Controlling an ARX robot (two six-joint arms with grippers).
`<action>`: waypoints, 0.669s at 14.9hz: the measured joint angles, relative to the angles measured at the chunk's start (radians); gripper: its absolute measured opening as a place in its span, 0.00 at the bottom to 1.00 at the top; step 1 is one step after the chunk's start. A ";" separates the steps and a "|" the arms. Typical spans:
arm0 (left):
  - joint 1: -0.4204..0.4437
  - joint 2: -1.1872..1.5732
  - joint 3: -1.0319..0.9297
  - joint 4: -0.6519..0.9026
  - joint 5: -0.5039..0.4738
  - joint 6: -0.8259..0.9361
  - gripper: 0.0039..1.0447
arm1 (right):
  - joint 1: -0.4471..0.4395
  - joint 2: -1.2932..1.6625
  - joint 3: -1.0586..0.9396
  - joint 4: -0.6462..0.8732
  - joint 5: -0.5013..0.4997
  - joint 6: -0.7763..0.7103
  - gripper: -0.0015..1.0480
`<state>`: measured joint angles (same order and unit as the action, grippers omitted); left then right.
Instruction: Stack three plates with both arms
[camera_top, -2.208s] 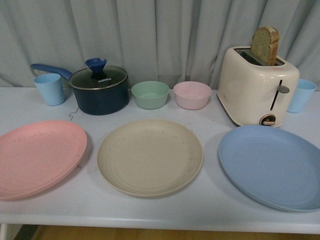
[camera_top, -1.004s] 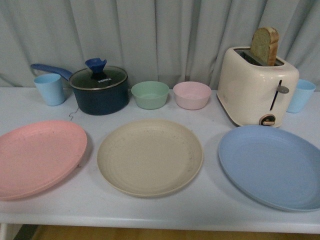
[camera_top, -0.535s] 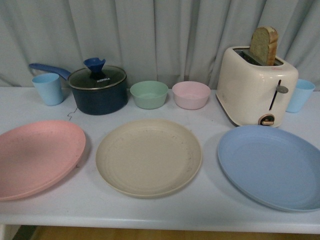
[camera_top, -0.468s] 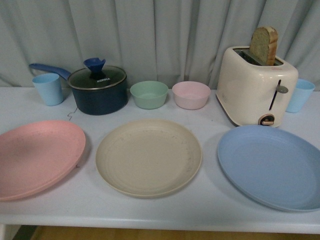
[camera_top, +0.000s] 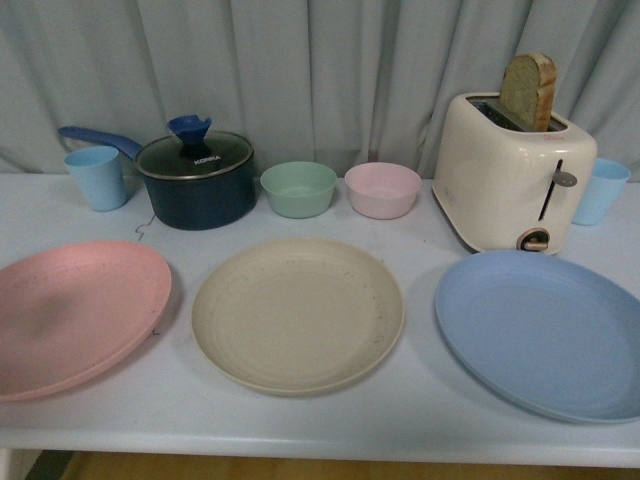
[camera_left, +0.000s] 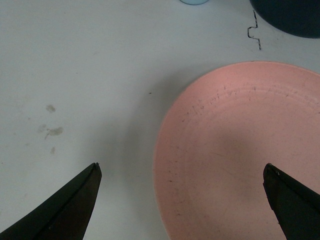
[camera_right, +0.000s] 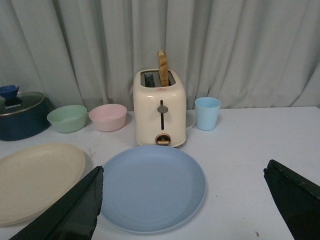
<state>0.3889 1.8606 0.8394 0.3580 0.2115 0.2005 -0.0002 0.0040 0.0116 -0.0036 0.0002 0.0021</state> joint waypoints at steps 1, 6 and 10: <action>-0.006 0.023 0.004 0.005 -0.001 -0.001 0.94 | 0.000 0.000 0.000 0.000 0.000 0.000 0.94; 0.007 0.125 0.051 0.089 -0.031 -0.018 0.94 | 0.000 0.000 0.000 0.000 0.000 0.000 0.94; 0.045 0.213 0.090 0.115 -0.075 -0.066 0.94 | 0.000 0.000 0.000 0.000 0.000 0.000 0.94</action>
<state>0.4339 2.0739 0.9295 0.4732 0.1368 0.1345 -0.0002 0.0040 0.0116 -0.0036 0.0006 0.0021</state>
